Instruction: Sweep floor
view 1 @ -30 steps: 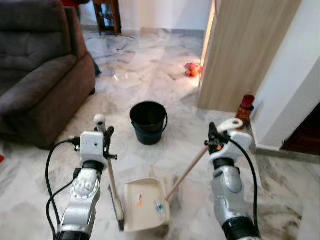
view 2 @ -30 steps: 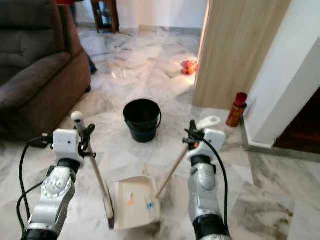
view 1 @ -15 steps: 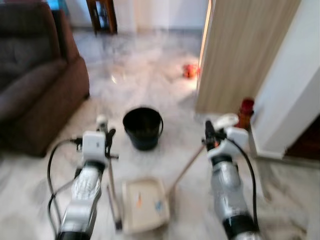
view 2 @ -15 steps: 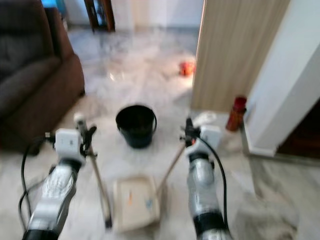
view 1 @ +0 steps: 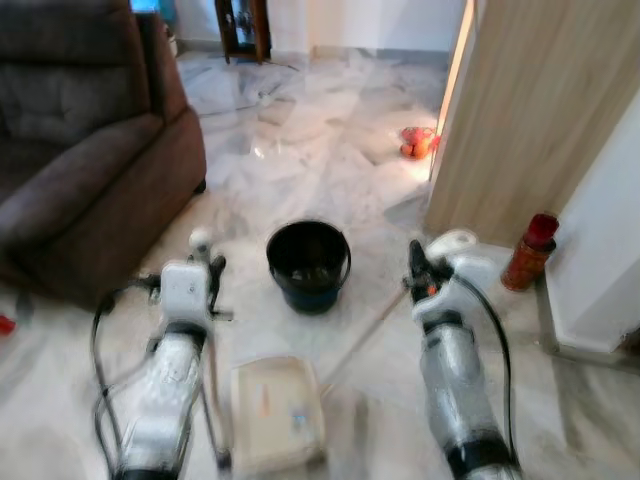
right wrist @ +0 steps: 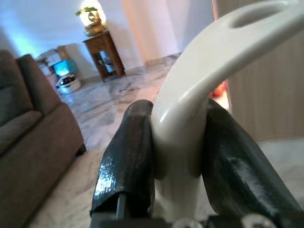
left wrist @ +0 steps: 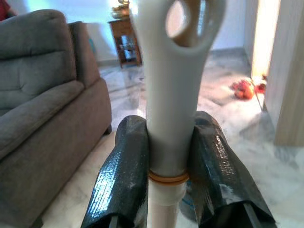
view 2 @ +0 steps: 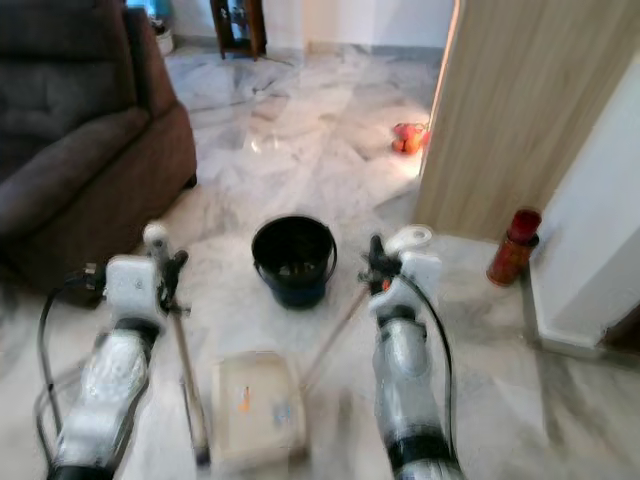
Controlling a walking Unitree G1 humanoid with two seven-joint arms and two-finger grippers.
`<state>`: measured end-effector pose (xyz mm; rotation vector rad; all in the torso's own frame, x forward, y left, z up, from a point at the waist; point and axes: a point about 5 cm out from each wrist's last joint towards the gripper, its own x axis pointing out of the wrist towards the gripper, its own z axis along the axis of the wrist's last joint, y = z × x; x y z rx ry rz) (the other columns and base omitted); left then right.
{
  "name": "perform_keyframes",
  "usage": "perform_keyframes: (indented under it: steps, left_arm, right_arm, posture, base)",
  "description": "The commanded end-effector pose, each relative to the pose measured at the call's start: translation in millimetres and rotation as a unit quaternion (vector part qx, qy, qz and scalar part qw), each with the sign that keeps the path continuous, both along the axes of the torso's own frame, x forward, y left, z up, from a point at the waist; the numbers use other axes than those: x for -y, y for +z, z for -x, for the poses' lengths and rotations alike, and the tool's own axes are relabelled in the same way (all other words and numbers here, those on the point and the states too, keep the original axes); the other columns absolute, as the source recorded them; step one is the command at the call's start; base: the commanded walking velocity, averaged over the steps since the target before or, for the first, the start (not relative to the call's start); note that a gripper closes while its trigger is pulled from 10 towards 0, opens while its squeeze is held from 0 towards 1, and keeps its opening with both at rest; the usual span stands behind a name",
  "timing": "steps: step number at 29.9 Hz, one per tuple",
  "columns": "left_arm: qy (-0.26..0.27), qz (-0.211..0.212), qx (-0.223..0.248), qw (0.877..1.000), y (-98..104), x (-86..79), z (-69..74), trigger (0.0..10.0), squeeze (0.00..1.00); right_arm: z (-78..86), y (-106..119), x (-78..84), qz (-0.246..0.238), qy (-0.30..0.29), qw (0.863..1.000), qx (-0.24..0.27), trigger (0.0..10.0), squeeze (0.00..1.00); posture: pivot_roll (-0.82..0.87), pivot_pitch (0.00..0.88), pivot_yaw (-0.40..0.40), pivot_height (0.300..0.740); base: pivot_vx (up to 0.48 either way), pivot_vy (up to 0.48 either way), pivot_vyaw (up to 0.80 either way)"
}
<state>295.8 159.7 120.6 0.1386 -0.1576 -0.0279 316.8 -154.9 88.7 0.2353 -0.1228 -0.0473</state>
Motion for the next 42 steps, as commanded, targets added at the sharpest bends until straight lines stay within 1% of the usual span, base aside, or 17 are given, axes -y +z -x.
perform_keyframes:
  steps: [1,3,23,28,39,42]
  left_arm:
    - [0.014,-0.003,0.017,1.000,7.8,-10.5,-0.5,10.0,0.00]
    - [0.015,-0.003,0.017,1.000,7.9,-10.7,-0.7,10.0,0.00]
    - [0.016,-0.003,0.017,1.000,8.5,-10.9,-1.1,10.0,0.00]
    - [0.004,0.002,0.021,1.000,9.0,-8.1,0.0,10.0,0.00]
    - [0.004,0.003,0.019,1.000,7.9,-8.7,1.5,10.0,0.00]
    - [0.003,0.003,0.020,1.000,7.5,-8.8,1.8,10.0,0.00]
  right_arm:
    - [-6.8,17.1,-13.3,-0.008,0.016,0.999,0.036,10.0,0.00]
    - [-6.8,16.1,-13.0,-0.021,0.012,0.999,0.033,10.0,0.00]
    - [-7.1,16.4,-13.2,-0.021,0.016,0.999,0.033,10.0,0.00]
    - [-6.6,16.2,-11.5,-0.018,0.014,0.999,0.033,10.0,0.00]
    - [-5.1,16.0,-8.1,-0.012,0.015,0.999,0.033,10.0,0.00]
    - [-4.7,17.3,-3.5,-0.004,0.012,0.999,0.036,10.0,0.00]
  posture:
    - [0.14,0.000,0.042,0.740]
    - [0.14,0.000,0.042,0.740]
    - [0.14,0.000,0.044,0.740]
    - [0.14,0.000,0.044,0.740]
    - [0.13,0.000,0.040,0.740]
    - [0.13,0.000,0.039,0.740]
  base:
    - [0.360,0.000,0.00]
    - [0.356,0.000,0.00]
    - [0.354,0.000,0.00]
    - [0.000,0.000,0.00]
    - [0.000,0.000,0.00]
    - [0.000,0.000,0.00]
